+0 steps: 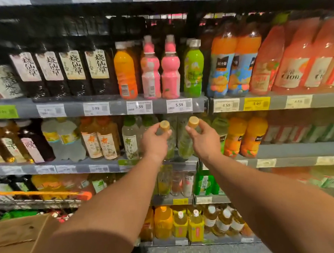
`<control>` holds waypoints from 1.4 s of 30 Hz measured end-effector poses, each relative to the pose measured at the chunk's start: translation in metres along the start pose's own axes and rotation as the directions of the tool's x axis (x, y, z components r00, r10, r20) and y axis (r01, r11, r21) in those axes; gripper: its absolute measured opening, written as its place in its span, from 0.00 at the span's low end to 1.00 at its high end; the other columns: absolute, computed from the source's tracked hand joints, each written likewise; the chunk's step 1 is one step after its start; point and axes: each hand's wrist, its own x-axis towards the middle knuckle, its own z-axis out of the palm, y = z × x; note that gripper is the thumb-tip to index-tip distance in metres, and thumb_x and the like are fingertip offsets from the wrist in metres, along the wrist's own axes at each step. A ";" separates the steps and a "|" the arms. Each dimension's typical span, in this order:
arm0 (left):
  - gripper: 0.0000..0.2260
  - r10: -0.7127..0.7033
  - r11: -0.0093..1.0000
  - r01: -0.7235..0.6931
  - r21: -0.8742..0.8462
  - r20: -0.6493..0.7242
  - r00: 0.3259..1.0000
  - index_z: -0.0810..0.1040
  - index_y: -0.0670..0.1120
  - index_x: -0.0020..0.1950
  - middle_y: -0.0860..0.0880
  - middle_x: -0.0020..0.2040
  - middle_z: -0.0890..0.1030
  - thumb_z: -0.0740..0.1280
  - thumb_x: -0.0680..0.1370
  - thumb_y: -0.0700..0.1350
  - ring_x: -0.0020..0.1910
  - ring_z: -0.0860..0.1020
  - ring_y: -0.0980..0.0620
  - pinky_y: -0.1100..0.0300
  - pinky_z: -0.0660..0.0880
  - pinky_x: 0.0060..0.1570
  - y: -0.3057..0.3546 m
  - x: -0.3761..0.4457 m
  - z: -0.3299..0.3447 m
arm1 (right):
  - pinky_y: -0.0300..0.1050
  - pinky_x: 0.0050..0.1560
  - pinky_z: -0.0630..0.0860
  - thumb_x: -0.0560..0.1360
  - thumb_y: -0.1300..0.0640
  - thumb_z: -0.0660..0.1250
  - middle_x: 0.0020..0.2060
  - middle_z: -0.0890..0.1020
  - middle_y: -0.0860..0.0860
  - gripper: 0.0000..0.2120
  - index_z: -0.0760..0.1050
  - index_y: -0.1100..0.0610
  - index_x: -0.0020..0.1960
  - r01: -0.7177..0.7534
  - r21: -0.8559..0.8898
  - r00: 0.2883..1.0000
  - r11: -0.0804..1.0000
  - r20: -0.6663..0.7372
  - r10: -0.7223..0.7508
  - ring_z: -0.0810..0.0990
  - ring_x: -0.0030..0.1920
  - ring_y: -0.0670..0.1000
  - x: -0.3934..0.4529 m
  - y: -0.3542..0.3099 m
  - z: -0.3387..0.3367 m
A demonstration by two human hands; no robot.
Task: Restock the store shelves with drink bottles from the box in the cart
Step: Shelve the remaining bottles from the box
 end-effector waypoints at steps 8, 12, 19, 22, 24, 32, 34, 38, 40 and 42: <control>0.25 0.001 0.988 -0.007 0.155 0.041 0.999 0.75 0.45 0.66 0.52 0.57 0.77 0.74 0.72 0.51 0.54 0.76 0.49 0.55 0.73 0.55 0.009 0.033 0.023 | 0.41 0.49 0.68 0.75 0.43 0.67 0.57 0.81 0.50 0.22 0.74 0.51 0.66 -0.103 -0.020 0.994 0.994 -0.024 0.103 0.78 0.55 0.54 0.030 0.013 0.025; 0.19 -0.020 0.965 0.010 0.262 0.035 0.999 0.78 0.46 0.61 0.51 0.54 0.79 0.72 0.74 0.53 0.50 0.76 0.47 0.57 0.71 0.50 0.014 0.047 0.029 | 0.43 0.44 0.68 0.75 0.43 0.65 0.51 0.82 0.55 0.19 0.77 0.57 0.57 -0.118 -0.216 0.993 0.969 -0.001 0.121 0.79 0.52 0.58 0.059 0.007 0.031; 0.10 -0.047 0.810 0.018 0.585 0.035 0.998 0.78 0.41 0.51 0.41 0.53 0.81 0.63 0.79 0.46 0.47 0.77 0.44 0.57 0.70 0.41 0.024 0.066 0.037 | 0.44 0.40 0.69 0.77 0.52 0.63 0.42 0.81 0.57 0.11 0.76 0.60 0.45 -0.041 -0.459 0.999 0.887 0.002 0.047 0.80 0.47 0.60 0.079 0.008 0.044; 0.12 -0.038 0.715 -0.017 0.699 0.063 0.997 0.78 0.38 0.54 0.41 0.54 0.80 0.61 0.80 0.44 0.52 0.79 0.43 0.57 0.71 0.41 0.027 0.070 0.039 | 0.45 0.40 0.72 0.77 0.58 0.61 0.45 0.82 0.57 0.10 0.79 0.62 0.47 0.029 -0.596 0.998 0.802 0.055 0.005 0.81 0.47 0.59 0.083 0.007 0.047; 0.11 -0.028 0.703 -0.025 0.711 0.063 0.998 0.78 0.38 0.54 0.41 0.54 0.81 0.61 0.79 0.44 0.52 0.79 0.42 0.57 0.71 0.40 0.026 0.070 0.040 | 0.47 0.42 0.74 0.77 0.59 0.62 0.46 0.82 0.58 0.10 0.80 0.63 0.47 0.051 -0.616 0.998 0.786 0.056 -0.021 0.81 0.47 0.59 0.085 0.007 0.048; 0.08 -0.004 0.752 -0.025 0.659 0.042 0.999 0.73 0.43 0.43 0.45 0.44 0.77 0.65 0.78 0.46 0.41 0.74 0.46 0.57 0.70 0.38 0.024 0.069 0.037 | 0.48 0.42 0.74 0.74 0.65 0.63 0.44 0.81 0.59 0.07 0.79 0.64 0.45 0.138 -0.648 0.990 0.749 0.087 -0.107 0.80 0.46 0.60 0.083 0.007 0.049; 0.08 -0.008 0.752 -0.023 0.659 0.044 0.999 0.73 0.43 0.43 0.45 0.43 0.75 0.65 0.78 0.47 0.41 0.73 0.47 0.57 0.69 0.38 0.025 0.070 0.035 | 0.48 0.40 0.74 0.73 0.66 0.63 0.42 0.81 0.58 0.06 0.79 0.63 0.43 0.153 -0.655 0.988 0.740 0.095 -0.121 0.80 0.44 0.59 0.083 0.008 0.049; 0.09 -0.013 0.805 -0.008 0.594 0.031 0.999 0.72 0.43 0.44 0.45 0.44 0.75 0.64 0.79 0.47 0.42 0.73 0.46 0.57 0.68 0.40 0.021 0.064 0.035 | 0.45 0.37 0.69 0.75 0.62 0.64 0.39 0.79 0.58 0.08 0.73 0.59 0.37 0.129 -0.574 0.992 0.808 0.082 -0.100 0.78 0.41 0.59 0.085 0.014 0.047; 0.08 -0.011 0.831 -0.006 0.556 0.026 1.000 0.71 0.44 0.45 0.44 0.46 0.76 0.64 0.79 0.48 0.42 0.72 0.45 0.57 0.67 0.40 0.016 0.057 0.038 | 0.45 0.38 0.67 0.76 0.56 0.64 0.38 0.77 0.57 0.10 0.73 0.59 0.39 0.113 -0.495 0.993 0.862 0.069 -0.091 0.78 0.42 0.59 0.083 0.017 0.047; 0.10 0.001 0.842 -0.012 0.540 0.020 1.000 0.73 0.44 0.48 0.42 0.50 0.78 0.64 0.79 0.50 0.45 0.74 0.43 0.57 0.67 0.40 0.008 0.049 0.041 | 0.44 0.39 0.67 0.76 0.54 0.65 0.38 0.76 0.55 0.10 0.73 0.60 0.42 0.100 -0.444 0.995 0.891 0.049 -0.087 0.78 0.43 0.59 0.079 0.019 0.048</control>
